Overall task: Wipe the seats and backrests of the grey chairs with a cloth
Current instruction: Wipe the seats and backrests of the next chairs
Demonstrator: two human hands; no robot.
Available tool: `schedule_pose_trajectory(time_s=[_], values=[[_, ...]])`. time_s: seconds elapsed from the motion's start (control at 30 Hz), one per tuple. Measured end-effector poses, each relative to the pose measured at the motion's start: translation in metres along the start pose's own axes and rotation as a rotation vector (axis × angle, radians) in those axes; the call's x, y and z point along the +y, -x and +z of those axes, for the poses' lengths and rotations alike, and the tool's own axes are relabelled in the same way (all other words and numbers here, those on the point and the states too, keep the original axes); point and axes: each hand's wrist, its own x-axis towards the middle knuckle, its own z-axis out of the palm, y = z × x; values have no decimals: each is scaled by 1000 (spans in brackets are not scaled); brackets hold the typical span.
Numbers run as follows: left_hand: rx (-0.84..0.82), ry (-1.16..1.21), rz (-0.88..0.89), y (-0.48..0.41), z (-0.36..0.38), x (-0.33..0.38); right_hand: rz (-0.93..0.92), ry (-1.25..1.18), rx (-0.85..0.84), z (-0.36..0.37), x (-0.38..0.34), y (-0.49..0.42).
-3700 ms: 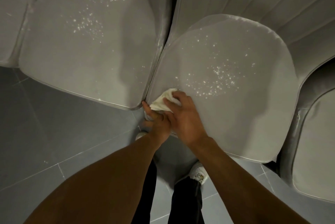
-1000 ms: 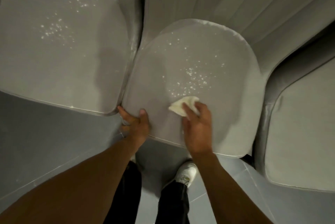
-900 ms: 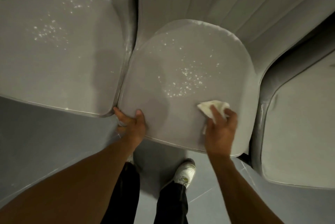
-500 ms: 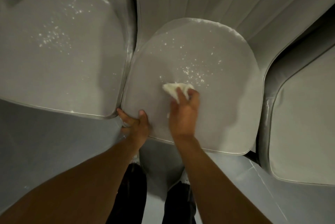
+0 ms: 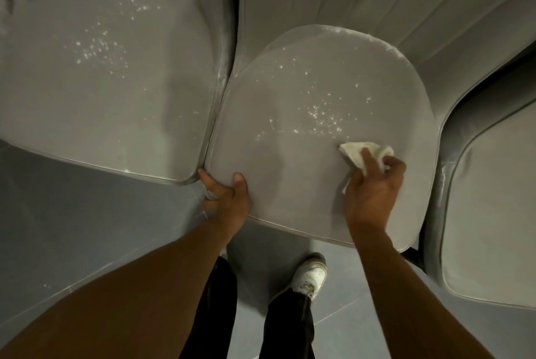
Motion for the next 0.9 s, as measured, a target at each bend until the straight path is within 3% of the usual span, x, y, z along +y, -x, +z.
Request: schedule_pose_trajectory(time_s=[0.07, 0.27, 0.4, 0.5, 0.67, 0.77, 0.9], values=[[5, -8, -2, -1, 0, -1, 48, -49, 44, 7, -12, -7], [22, -30, 6, -1, 0, -2, -126, -35, -38, 65, -70, 5], [20, 8, 28, 4, 2, 0, -340, -68, -261, 102, -78, 47], [32, 31, 50, 5, 3, 2, -487, 94, -330, 93, -54, 55], [-6, -15, 30, 3, -1, -1, -364, 181, -138, 45, -19, 24], [11, -9, 27, 2, 1, -1, -198, 64, -119, 38, -32, 0], [0, 61, 66, 2, 2, -3, -198, -74, -172, 70, -70, 3]])
